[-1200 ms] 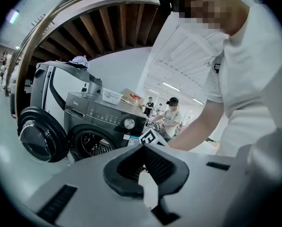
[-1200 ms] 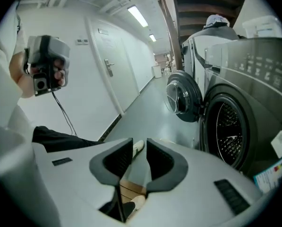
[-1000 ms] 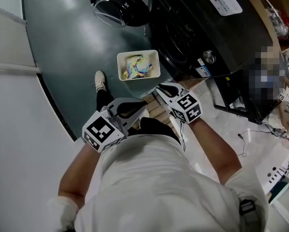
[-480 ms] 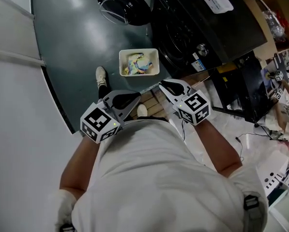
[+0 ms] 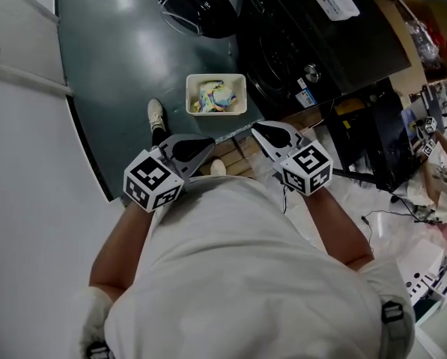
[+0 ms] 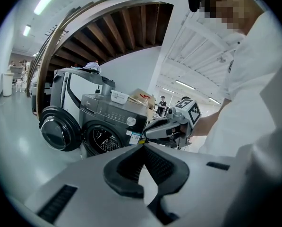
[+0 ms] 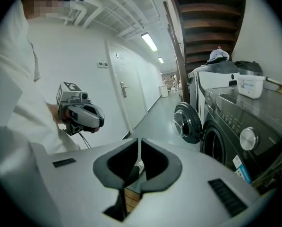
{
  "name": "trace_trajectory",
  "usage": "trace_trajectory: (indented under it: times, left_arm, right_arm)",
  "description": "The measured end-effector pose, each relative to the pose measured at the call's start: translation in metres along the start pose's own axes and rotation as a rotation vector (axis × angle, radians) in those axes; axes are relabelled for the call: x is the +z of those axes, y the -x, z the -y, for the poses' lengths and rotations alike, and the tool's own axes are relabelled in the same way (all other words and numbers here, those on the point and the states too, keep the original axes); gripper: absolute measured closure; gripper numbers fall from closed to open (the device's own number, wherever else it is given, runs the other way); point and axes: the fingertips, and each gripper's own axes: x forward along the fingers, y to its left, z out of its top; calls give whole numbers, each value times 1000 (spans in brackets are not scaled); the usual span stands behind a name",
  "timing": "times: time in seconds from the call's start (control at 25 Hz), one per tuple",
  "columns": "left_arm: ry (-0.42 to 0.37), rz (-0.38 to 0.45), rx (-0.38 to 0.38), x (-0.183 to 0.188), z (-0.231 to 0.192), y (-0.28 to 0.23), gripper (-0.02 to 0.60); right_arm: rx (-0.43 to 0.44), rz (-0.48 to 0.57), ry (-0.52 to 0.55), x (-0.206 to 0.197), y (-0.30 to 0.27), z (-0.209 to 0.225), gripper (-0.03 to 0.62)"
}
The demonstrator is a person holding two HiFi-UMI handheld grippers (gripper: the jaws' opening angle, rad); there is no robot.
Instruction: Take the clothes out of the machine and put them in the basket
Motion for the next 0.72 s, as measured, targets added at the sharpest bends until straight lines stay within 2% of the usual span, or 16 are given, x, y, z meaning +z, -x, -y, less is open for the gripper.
trace_trajectory:
  times: [0.72]
  left_arm:
    - [-27, -2, -1, 5, 11, 4, 584]
  right_arm:
    - [9, 33, 24, 14, 8, -14, 576]
